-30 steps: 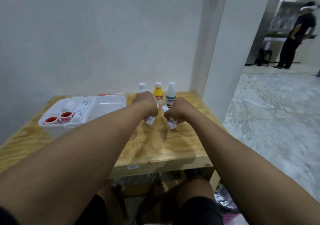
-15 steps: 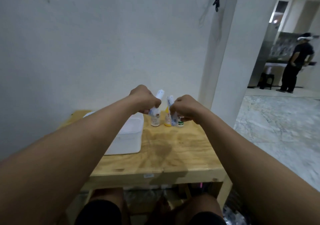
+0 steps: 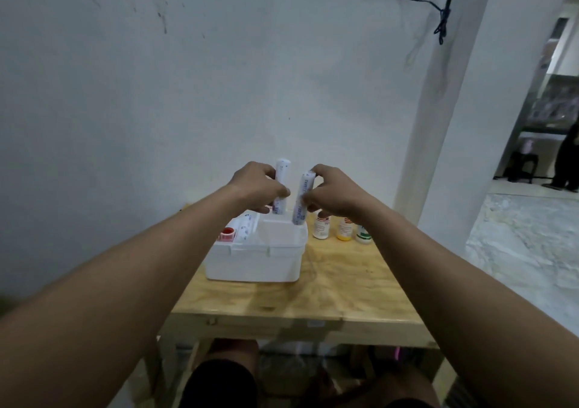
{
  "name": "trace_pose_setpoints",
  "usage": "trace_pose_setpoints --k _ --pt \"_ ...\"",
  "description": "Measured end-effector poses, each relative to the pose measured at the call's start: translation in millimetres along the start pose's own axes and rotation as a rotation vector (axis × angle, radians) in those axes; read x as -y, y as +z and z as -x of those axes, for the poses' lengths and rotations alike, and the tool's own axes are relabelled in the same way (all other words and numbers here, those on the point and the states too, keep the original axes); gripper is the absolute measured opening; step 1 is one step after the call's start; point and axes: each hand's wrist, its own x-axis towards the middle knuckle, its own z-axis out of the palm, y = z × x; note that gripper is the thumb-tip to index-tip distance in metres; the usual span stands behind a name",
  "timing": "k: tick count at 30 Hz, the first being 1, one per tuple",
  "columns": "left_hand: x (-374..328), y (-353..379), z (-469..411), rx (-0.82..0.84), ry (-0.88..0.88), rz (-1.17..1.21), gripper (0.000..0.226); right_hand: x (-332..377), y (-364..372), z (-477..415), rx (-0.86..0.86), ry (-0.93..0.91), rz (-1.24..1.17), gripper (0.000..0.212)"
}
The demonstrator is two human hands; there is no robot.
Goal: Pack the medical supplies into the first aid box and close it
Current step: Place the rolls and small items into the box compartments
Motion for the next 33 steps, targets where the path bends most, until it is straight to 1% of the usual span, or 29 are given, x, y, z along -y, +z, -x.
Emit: trace_pose_setpoints --k 2,4,6,9,10,12,14,16,22,29,33 --pt "6 -2 0 -0.017 -0.006 -0.020 0.021 1 8 -1 0.032 -0.011 0.048 0.026" --pt "12 -2 -1 -0.039 -0.006 -0.058 0.024 2 15 -2 0.043 -0.017 0.092 0.024" --pt "17 -2 -1 -0.044 0.009 -0.081 0.035 1 20 -4 0.039 -0.027 0.135 0.020" --pt "23 -1 -2 -0.031 0.041 -0.104 0.058 -4 24 -7 0.026 -0.048 0.213 0.004" --pt "25 -1 -3 -0.035 0.055 -0.122 0.062 -6 25 -8 0.019 -0.055 0.222 0.005" --pt "29 -1 -5 -0.046 0.092 -0.169 0.066 -10 26 -11 0.008 -0.071 0.216 0.018" --pt "32 0 -6 -0.046 0.121 -0.217 0.060 -13 28 -12 0.013 -0.088 0.221 0.028" --pt "34 0 -7 -0.042 0.137 -0.244 0.049 -17 29 -13 0.023 -0.089 0.227 0.031" --pt "39 2 -9 -0.024 0.158 -0.317 0.028 -28 33 -16 0.074 -0.062 0.215 0.023" --pt "36 3 -12 0.014 0.180 -0.546 0.025 -30 35 -17 0.168 -0.063 0.282 0.027" --pt "35 4 -13 0.034 0.180 -0.671 0.030 -28 36 -16 0.211 -0.086 0.338 0.032"
